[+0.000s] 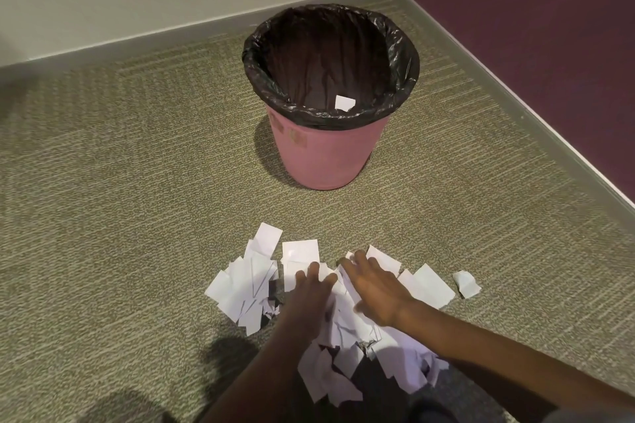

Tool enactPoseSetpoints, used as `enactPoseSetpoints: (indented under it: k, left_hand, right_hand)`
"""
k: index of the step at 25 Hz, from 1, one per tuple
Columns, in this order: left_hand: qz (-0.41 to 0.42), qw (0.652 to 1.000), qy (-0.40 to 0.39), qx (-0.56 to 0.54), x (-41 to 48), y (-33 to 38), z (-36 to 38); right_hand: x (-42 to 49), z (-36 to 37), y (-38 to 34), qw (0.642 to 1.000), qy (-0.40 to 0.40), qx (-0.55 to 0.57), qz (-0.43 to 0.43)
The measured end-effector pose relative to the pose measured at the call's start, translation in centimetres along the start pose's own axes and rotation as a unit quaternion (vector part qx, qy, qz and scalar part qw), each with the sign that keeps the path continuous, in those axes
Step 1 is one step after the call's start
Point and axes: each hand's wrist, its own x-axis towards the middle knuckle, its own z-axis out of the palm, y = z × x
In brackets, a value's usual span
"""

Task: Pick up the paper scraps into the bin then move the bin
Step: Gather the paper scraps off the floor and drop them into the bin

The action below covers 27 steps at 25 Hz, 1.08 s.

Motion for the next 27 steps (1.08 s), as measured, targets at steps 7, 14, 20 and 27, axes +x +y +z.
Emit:
enactPoseSetpoints:
  k: [7, 14, 20, 27]
  left_hand:
    - [-0.025, 0.997, -0.012, 0.067, -0.3, 1.6, -0.2]
    - [-0.020, 0.994, 0.072, 0.082, -0.1, 1.2, 0.2]
    - [-0.020, 1.000, 0.004, 0.017, 0.8, 0.3, 0.5]
    - [0.043, 0.998, 0.043, 0.027, 0.5, 1.9, 0.4]
  right_hand:
    - [-0.1, 0.7, -0.1, 0.999, -0.005, 0.042, -0.022]
    - [-0.1, -1.2, 1.2, 0.999, 0.025, -0.024, -0.012]
    - [-0.4, -2.1, 4.8, 0.988, -0.134, -0.020, 0.070]
    - [-1.9, 0.9, 0.5, 0.998, -0.010, -0.062, 0.012]
